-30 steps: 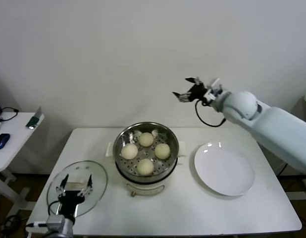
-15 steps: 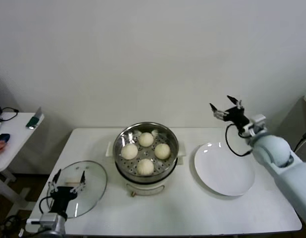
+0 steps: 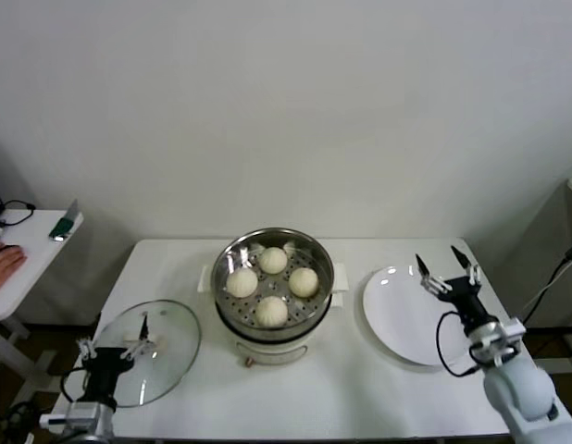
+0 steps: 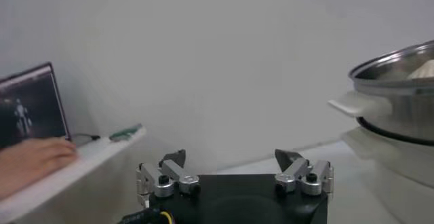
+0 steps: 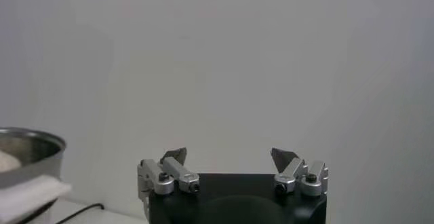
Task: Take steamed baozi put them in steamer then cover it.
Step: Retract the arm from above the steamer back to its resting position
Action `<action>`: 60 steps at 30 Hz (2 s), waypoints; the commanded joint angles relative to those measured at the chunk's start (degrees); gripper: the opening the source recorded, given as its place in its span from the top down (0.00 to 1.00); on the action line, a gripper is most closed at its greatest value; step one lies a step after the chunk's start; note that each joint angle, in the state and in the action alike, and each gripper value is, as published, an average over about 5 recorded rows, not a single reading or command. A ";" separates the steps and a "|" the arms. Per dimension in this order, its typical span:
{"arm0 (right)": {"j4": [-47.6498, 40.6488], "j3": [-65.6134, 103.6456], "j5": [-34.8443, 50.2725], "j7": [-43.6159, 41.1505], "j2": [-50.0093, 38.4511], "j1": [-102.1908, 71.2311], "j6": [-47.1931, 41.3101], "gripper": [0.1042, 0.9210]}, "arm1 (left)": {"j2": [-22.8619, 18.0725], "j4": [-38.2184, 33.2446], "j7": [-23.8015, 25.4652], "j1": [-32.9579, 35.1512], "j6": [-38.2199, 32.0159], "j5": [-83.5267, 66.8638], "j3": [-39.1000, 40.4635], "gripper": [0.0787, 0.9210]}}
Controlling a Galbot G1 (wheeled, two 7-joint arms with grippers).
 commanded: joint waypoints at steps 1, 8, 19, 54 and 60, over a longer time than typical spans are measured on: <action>-1.83 4.53 -3.65 -2.16 11.42 -12.90 13.51 0.12 | 2.68 0.83 -10.60 0.85 -6.29 25.30 -2.33 0.12; -3.93 2.57 -4.99 -1.22 14.42 -13.75 15.56 0.12 | 4.76 4.89 -15.03 3.84 -7.35 47.36 -2.73 0.12; -5.97 1.33 -5.94 -0.04 16.29 -12.62 16.57 0.12 | 1.81 17.31 -22.97 -0.09 -6.10 68.37 -1.45 0.12; -6.04 2.02 -6.96 0.67 18.10 -14.55 18.14 0.12 | 2.93 26.26 -18.86 -10.12 -5.62 69.65 1.02 0.12; -5.35 2.43 -7.29 0.66 18.52 -15.00 18.15 0.12 | 3.13 27.93 -18.29 -12.24 -5.31 70.18 1.55 0.12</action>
